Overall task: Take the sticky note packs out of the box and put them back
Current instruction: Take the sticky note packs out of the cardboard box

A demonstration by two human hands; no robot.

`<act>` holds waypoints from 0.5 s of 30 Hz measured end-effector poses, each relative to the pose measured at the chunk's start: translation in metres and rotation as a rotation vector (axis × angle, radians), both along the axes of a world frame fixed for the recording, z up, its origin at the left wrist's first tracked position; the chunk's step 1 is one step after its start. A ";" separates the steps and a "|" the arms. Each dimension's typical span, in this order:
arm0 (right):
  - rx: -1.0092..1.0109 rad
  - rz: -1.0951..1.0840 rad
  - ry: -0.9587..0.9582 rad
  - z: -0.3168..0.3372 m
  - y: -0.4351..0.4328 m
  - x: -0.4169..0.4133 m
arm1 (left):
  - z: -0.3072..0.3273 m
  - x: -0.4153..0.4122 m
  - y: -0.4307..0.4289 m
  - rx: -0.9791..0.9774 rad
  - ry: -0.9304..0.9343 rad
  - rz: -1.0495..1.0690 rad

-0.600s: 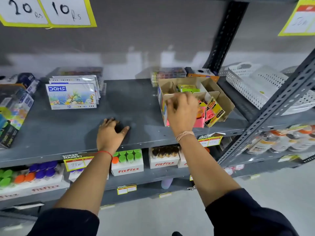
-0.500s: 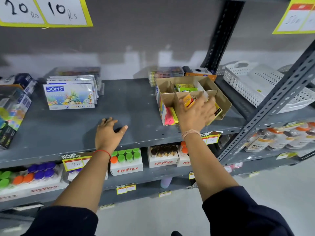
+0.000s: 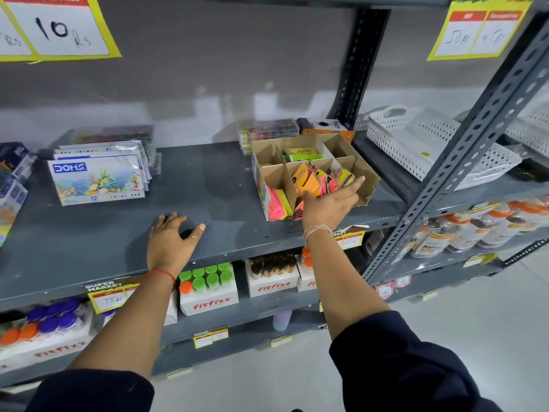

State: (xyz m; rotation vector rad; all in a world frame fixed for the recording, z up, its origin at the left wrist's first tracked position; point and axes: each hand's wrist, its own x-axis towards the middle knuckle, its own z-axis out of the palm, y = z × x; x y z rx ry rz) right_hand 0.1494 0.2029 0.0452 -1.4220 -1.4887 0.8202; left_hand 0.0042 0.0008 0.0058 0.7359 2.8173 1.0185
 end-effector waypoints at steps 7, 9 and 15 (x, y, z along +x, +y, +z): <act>0.041 0.104 -0.042 -0.006 0.002 -0.003 | 0.001 -0.001 -0.002 -0.016 -0.010 -0.024; 0.018 0.129 -0.047 -0.005 0.004 -0.002 | 0.001 0.000 -0.002 -0.024 -0.003 -0.024; 0.019 0.141 0.009 -0.003 0.005 0.001 | 0.002 0.000 -0.002 -0.030 -0.004 -0.025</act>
